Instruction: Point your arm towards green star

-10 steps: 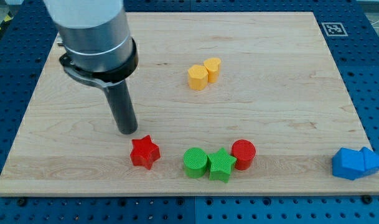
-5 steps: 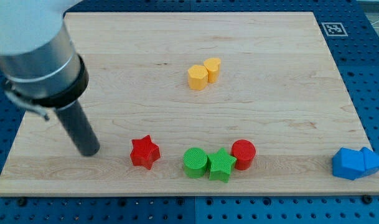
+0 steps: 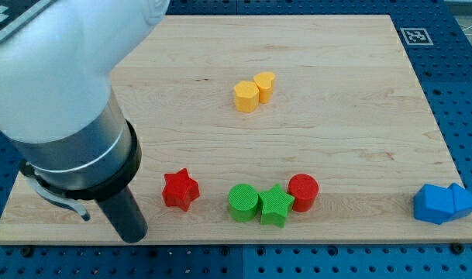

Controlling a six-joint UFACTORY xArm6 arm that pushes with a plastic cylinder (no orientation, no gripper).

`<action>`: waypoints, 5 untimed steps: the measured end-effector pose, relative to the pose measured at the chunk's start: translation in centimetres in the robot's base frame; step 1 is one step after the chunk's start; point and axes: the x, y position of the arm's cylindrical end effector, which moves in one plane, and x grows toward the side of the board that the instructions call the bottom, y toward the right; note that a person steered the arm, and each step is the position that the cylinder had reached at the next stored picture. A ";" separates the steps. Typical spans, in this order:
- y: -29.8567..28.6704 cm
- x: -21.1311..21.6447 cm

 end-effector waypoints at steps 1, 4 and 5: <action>2.9 0.0; 11.6 0.0; 13.5 0.0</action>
